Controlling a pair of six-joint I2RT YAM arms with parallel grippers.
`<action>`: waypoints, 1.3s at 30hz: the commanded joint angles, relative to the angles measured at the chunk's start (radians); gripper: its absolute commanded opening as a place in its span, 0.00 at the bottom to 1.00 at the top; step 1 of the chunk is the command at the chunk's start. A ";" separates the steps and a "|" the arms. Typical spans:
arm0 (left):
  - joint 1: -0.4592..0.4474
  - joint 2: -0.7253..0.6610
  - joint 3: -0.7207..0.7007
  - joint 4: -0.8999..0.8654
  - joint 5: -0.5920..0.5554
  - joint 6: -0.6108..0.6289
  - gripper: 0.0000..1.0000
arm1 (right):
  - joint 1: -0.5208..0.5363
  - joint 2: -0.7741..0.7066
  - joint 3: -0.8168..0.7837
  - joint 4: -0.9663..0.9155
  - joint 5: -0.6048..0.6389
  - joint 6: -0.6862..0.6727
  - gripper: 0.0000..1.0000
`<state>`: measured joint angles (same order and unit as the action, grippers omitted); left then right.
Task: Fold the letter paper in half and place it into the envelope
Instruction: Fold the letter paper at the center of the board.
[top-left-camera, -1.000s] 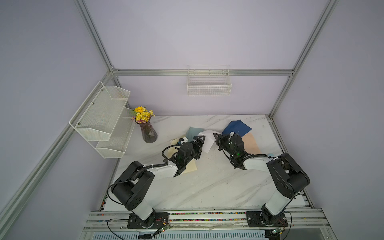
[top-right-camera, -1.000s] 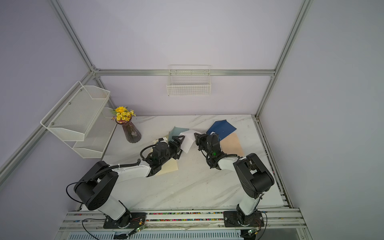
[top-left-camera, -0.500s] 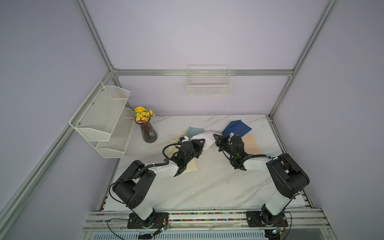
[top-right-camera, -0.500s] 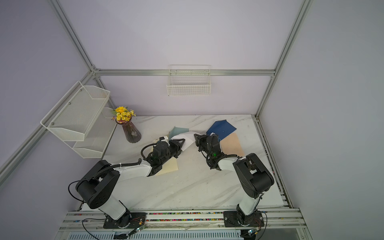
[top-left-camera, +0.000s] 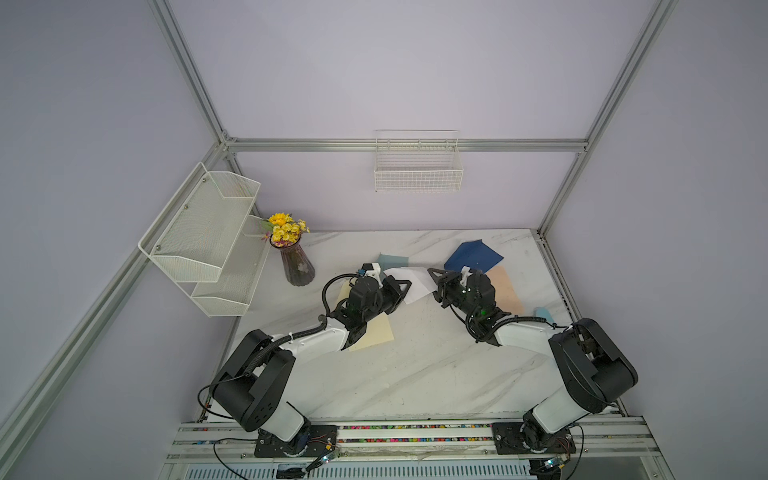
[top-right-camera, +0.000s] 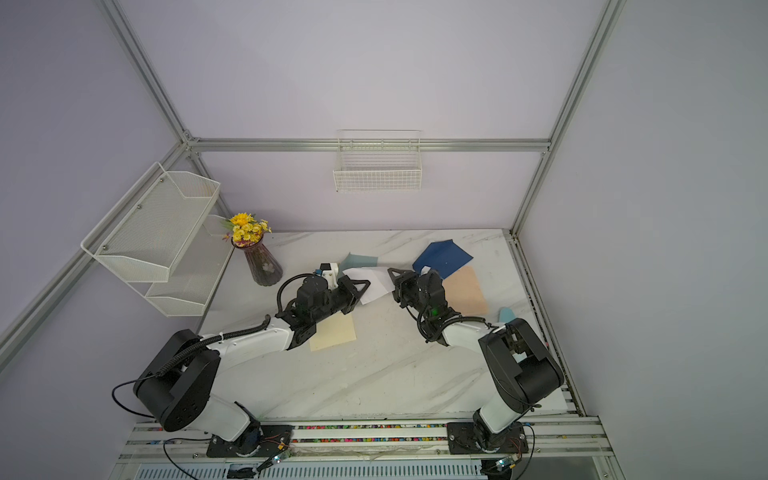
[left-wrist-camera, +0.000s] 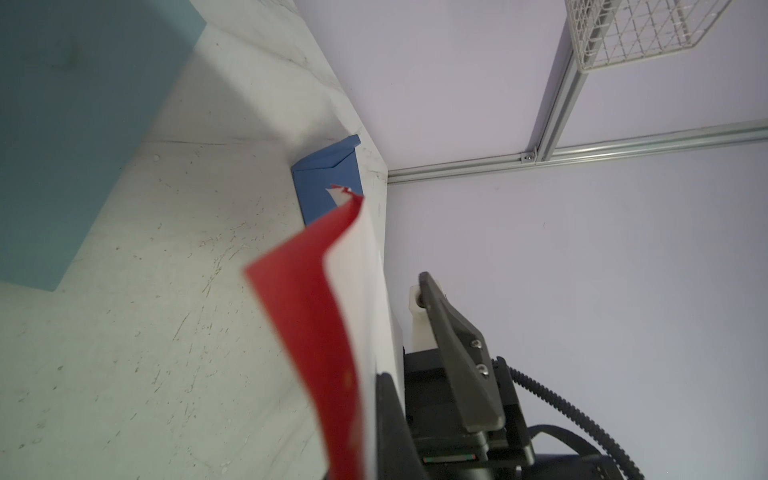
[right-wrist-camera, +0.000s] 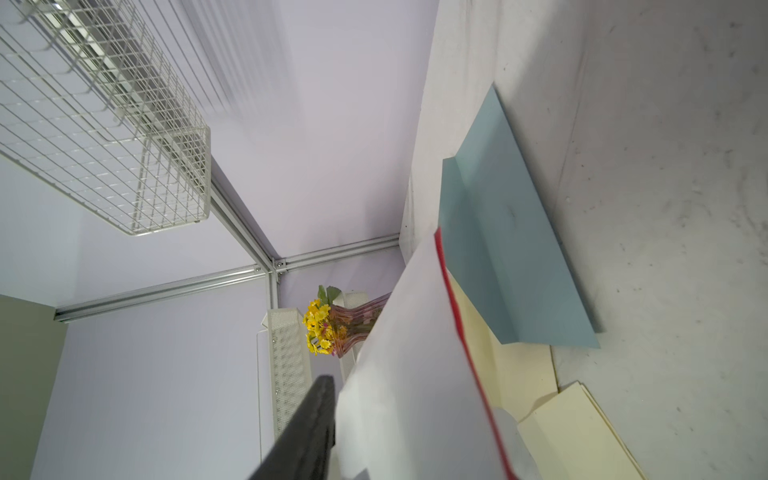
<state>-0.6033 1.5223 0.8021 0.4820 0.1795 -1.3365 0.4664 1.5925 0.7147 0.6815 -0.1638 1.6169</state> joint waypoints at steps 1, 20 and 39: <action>0.011 -0.024 0.015 -0.010 0.086 0.134 0.00 | -0.005 -0.043 -0.009 -0.082 -0.043 -0.021 0.27; 0.045 -0.087 -0.055 -0.048 0.174 0.237 0.00 | -0.005 -0.153 -0.021 -0.255 -0.088 -0.176 0.56; 0.077 -0.147 -0.105 -0.048 0.190 0.226 0.00 | -0.026 -0.167 -0.042 -0.266 -0.091 -0.180 0.50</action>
<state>-0.5392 1.4269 0.7013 0.4126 0.3634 -1.1324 0.4534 1.4452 0.6857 0.4301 -0.2543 1.4361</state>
